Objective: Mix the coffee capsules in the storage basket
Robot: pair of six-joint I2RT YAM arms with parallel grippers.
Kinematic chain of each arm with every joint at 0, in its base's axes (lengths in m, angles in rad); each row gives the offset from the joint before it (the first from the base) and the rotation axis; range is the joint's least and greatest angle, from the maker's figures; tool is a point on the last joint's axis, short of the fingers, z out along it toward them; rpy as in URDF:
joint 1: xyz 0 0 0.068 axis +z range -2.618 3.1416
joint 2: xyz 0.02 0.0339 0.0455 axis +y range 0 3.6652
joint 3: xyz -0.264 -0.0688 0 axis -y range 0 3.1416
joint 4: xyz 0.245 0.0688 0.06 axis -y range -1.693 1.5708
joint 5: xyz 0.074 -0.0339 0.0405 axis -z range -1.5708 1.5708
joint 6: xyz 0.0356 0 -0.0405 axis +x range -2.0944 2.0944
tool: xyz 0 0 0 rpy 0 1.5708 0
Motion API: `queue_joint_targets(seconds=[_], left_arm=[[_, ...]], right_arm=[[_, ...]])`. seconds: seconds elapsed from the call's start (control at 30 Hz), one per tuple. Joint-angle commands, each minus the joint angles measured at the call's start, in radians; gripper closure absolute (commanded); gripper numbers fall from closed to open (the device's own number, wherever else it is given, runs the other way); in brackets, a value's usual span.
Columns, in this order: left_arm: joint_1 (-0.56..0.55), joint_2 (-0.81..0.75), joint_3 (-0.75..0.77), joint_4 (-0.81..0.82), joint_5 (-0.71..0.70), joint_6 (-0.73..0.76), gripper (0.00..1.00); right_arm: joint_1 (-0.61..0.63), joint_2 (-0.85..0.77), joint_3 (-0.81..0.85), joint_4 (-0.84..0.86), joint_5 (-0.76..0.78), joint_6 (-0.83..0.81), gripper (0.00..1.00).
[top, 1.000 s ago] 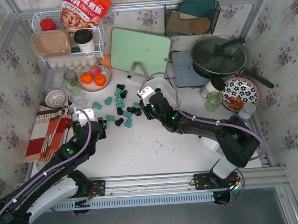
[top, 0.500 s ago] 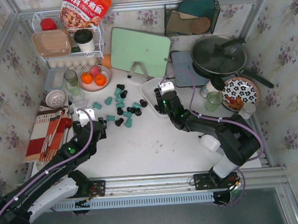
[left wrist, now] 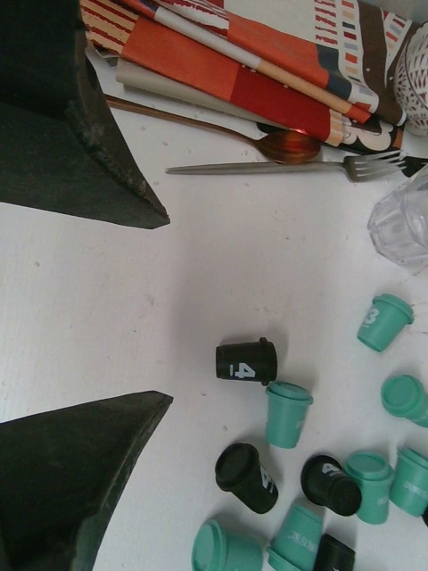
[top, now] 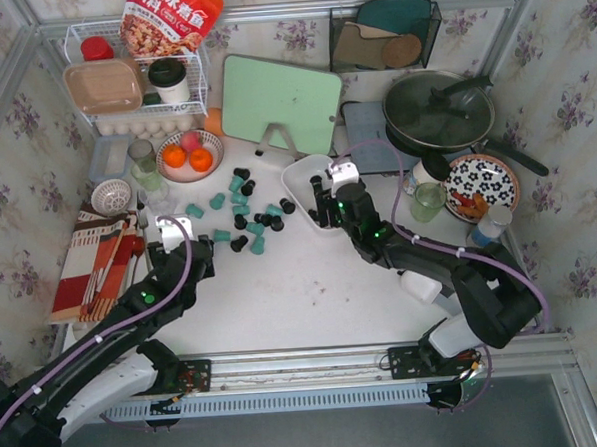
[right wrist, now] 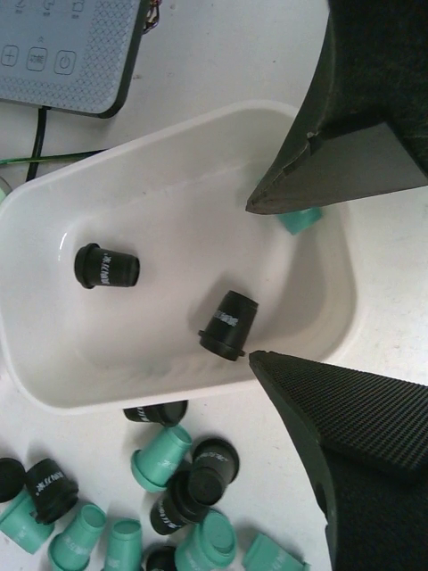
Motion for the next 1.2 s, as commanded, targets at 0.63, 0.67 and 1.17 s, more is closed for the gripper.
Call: queue_joint_targets(seconds=[0.63,0.67,1.17], left_arm=[[0.181,0.467,0.144,0.083,0.286,-0.025,0.32],[0.196,0.488,0.153,0.085,0.300,-0.031,0.32],[0.302,0.773,0.300,0.104,0.418,-0.068,0.51]], right_arm=[[-0.002,-0.201,-0.274,0.271,-0.018,-0.011,0.30],[-0.001,-0.201,-0.273,0.270,-0.020,-0.010,0.30],[-0.001,-0.193,-0.264,0.258,-0.049,-0.002,0.30]])
